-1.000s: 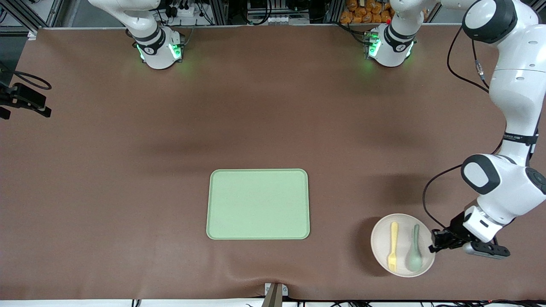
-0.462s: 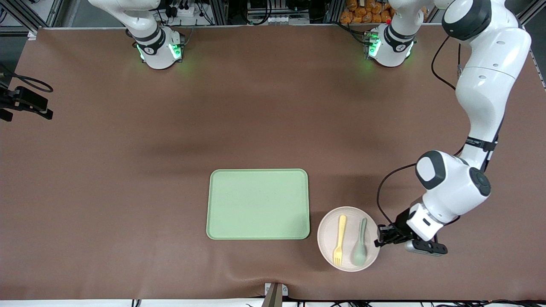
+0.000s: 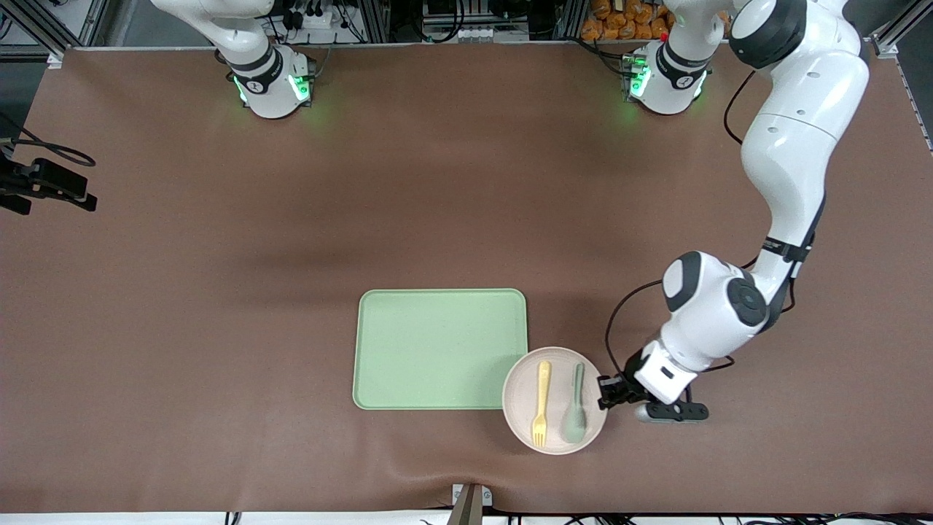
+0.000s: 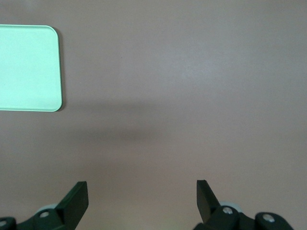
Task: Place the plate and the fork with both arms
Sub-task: 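Carry the plate with the left gripper over the green tray, then release the plate on the tray while the right gripper approaches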
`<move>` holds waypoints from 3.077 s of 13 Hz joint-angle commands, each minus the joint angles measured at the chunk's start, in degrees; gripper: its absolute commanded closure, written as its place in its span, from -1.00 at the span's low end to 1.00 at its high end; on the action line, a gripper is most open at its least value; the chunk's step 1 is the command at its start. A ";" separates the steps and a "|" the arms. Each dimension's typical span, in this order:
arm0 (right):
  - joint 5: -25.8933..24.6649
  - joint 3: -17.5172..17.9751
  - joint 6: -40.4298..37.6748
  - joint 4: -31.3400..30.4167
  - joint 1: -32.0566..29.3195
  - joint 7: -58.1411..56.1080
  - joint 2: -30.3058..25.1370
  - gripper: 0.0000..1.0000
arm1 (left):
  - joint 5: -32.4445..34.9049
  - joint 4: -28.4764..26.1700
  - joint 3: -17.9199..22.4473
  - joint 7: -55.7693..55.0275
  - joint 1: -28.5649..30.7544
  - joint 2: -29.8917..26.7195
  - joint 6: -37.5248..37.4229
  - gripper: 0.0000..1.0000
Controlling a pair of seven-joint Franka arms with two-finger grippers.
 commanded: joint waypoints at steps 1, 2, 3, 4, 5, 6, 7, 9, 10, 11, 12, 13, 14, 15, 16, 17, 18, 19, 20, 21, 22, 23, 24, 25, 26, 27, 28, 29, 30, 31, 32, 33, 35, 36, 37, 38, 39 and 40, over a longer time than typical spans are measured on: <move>1.59 0.55 -0.32 0.33 -1.06 -0.22 0.65 -1.00 | 4.22 -0.73 1.34 -9.12 -3.06 -1.85 -0.55 1.00; 1.68 0.55 -0.32 0.24 -1.15 -0.22 0.99 -1.00 | 5.54 -0.82 1.34 -11.67 -4.46 -1.76 -0.55 1.00; 1.59 0.55 -0.50 0.07 -1.15 -0.22 1.09 -1.00 | 7.64 -0.91 1.69 -14.65 -5.87 -1.67 -0.55 1.00; 1.59 0.47 -0.50 0.07 -1.33 -0.13 1.87 -1.00 | 10.18 -0.91 2.47 -18.25 -7.62 -1.58 -0.55 1.00; 1.59 0.47 -0.50 0.07 -1.42 -0.13 1.96 -1.00 | 12.65 -0.91 3.44 -21.85 -9.64 -1.32 -0.55 1.00; 1.51 0.47 -0.50 0.07 -1.68 -0.31 1.97 -1.00 | 14.85 -0.91 4.49 -24.85 -11.23 -1.06 -0.55 1.00; 1.51 0.47 -0.50 0.07 -2.12 -0.31 2.14 -1.00 | 16.09 -1.17 4.94 -26.79 -12.37 -0.97 -0.55 1.00; 1.51 0.47 -0.68 -0.11 -2.12 -0.40 2.58 -1.00 | 17.41 -1.35 5.12 -29.44 -13.61 -0.88 -0.55 1.00; 1.51 0.47 -0.85 -0.11 -2.12 -0.22 2.75 -1.00 | 17.50 -1.52 5.12 -29.54 -13.96 -0.79 -0.55 1.00; 1.51 0.47 -0.94 -0.28 -2.21 -0.39 2.93 -1.00 | 18.03 -1.96 5.12 -29.62 -14.05 -0.62 -0.38 1.00; 1.51 0.47 -0.85 -1.33 -2.38 0.13 3.02 -1.00 | 18.99 -2.14 5.12 -29.80 -14.32 -0.44 -0.37 1.00; 1.51 0.47 -0.85 -1.77 -2.38 0.22 3.02 -1.00 | 19.43 -2.49 5.12 -29.98 -14.32 -0.18 -0.37 1.00; 1.59 0.47 -0.85 -2.47 -2.65 0.22 3.02 -1.00 | 19.87 -3.01 5.12 -29.98 -14.41 -0.18 -0.20 1.00; 1.68 0.47 -0.42 -3.26 -3.00 0.22 3.11 -1.00 | 20.23 -3.10 5.12 -29.98 -14.49 -0.09 -0.20 1.00; 1.85 0.47 0.11 -3.97 -3.09 0.22 3.11 -1.00 | 20.32 -3.19 5.12 -30.06 -15.10 0.00 -0.20 1.00; 1.77 0.47 0.90 -4.85 -3.00 0.22 3.11 -1.00 | 20.32 -3.19 5.20 -30.07 -15.63 0.52 -0.20 1.00; 1.77 0.47 1.43 -5.55 -2.91 0.22 3.11 -1.00 | 20.32 -3.19 5.73 -30.07 -16.07 0.70 -0.11 1.00; 1.77 0.47 1.52 -5.82 -2.65 0.22 3.11 -1.00 | 20.32 -3.11 7.13 -30.07 -17.29 0.70 -0.11 1.00; 1.77 0.47 1.52 -5.91 -2.39 0.22 3.11 -1.00 | 20.32 -3.11 8.18 -30.59 -18.44 0.70 -0.11 1.00; 1.86 0.55 1.52 -6.17 -2.12 0.31 3.19 -1.00 | 20.32 -3.11 8.89 -31.20 -19.23 0.70 -0.11 1.00; 1.86 0.55 1.87 -6.52 -1.42 1.00 3.11 -1.00 | 20.23 -3.11 9.25 -31.29 -19.85 0.70 -0.02 1.00; 1.86 0.64 2.74 -6.61 -0.55 2.66 3.19 -1.00 | 20.23 -3.11 9.25 -31.30 -19.94 0.70 -0.11 1.00; 1.86 0.64 3.53 -6.61 0.33 3.90 3.28 -1.00 | 20.23 -3.11 9.25 -31.47 -20.12 0.79 -0.11 1.00; 1.86 0.64 4.24 -6.61 1.30 4.08 3.63 -1.00 | 20.32 -3.11 9.25 -31.73 -20.12 0.96 -0.11 1.00; 2.12 0.73 5.03 -6.53 2.26 4.17 4.33 -1.00 | 20.32 -3.11 9.25 -31.73 -20.12 1.05 -0.11 1.00; 3.43 0.64 6.08 -6.52 3.40 4.17 4.43 -1.00 | 20.32 -3.11 9.25 -31.65 -20.03 1.05 -0.11 0.13; 4.74 0.64 7.05 -6.52 3.94 4.26 4.69 -1.00 | 20.41 -3.11 9.25 -31.47 -20.03 0.88 -0.11 -0.99; 5.54 0.73 8.28 -6.44 5.16 4.87 5.47 -1.00 | 20.41 -3.11 9.34 -31.47 -20.03 0.53 -0.20 -1.00; 5.63 0.73 9.85 -6.44 6.65 6.44 6.18 -1.00 | 20.41 -3.11 9.34 -31.56 -19.86 0.18 -0.37 -1.00; 5.64 0.73 11.35 -6.35 7.97 8.46 6.97 -1.00 | 20.41 -3.11 9.34 -31.56 -19.42 -0.26 -0.37 -1.00; 5.64 0.64 12.67 -6.17 9.38 10.57 7.67 -1.00 | 20.41 -3.11 9.25 -31.39 -18.81 -1.05 -0.46 -1.00; 5.72 0.73 14.16 -6.09 10.44 11.46 8.72 -1.00 | 20.41 -3.02 9.25 -31.30 -17.93 -2.01 -0.55 -1.00; 5.99 0.73 17.24 -5.73 12.55 13.48 10.48 -1.00 | 20.23 -3.02 9.16 -31.30 -15.65 -4.03 -0.64 -1.00; 5.90 0.64 18.56 -5.12 13.78 16.10 11.45 -1.00 | 19.88 -3.02 8.99 -31.38 -14.59 -4.91 -0.73 -1.00; 5.73 0.64 19.70 -4.42 15.27 19.96 12.85 -1.00 | 19.44 -3.02 8.98 -31.38 -13.54 -5.71 -0.73 -1.00; 5.38 0.64 20.32 -3.46 16.67 23.74 14.52 -1.00 | 19.53 -3.02 8.98 -31.30 -11.87 -6.06 -0.90 -1.00; 5.46 0.64 21.37 -1.88 17.82 26.82 16.36 -1.00 | 19.53 -2.93 8.72 -31.12 -10.12 -6.50 -1.42 -1.00; 5.46 0.64 22.43 -0.56 18.87 29.81 17.95 -1.00 | 19.53 -2.93 8.55 -30.95 -8.71 -7.20 -1.95 -1.00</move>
